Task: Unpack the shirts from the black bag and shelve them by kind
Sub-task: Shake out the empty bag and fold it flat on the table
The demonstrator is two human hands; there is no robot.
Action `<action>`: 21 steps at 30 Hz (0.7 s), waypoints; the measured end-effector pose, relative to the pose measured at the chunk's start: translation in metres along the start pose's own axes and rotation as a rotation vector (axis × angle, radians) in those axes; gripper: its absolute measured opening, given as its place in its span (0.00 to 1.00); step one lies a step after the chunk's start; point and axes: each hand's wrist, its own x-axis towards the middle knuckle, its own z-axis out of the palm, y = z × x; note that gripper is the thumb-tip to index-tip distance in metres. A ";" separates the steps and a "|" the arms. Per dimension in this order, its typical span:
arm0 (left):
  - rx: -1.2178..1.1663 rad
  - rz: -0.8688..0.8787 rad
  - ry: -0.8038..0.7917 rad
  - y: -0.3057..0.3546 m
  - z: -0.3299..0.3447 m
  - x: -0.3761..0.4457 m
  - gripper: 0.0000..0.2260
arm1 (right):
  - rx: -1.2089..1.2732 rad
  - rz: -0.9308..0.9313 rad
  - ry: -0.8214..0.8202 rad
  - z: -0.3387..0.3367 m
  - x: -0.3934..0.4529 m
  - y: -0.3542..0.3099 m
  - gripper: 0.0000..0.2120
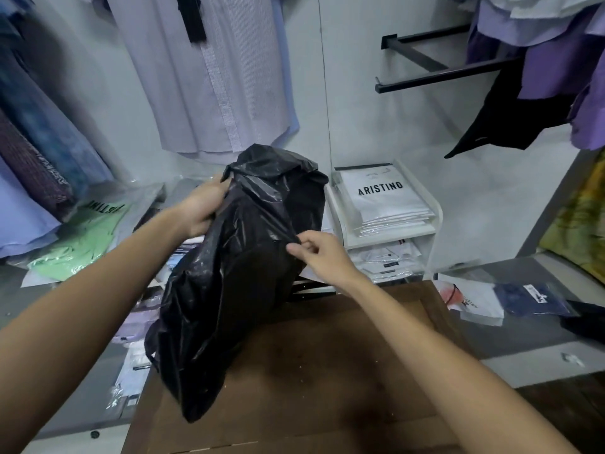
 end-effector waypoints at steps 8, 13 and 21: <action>0.647 0.244 0.061 -0.012 -0.032 0.017 0.08 | 0.078 0.169 0.197 -0.046 0.005 0.021 0.05; 0.447 0.235 0.147 0.003 -0.010 0.023 0.10 | 0.120 0.005 0.160 -0.045 -0.015 -0.006 0.15; 0.408 0.194 0.093 -0.010 -0.006 0.042 0.18 | 0.149 0.079 -0.316 -0.026 -0.019 -0.037 0.10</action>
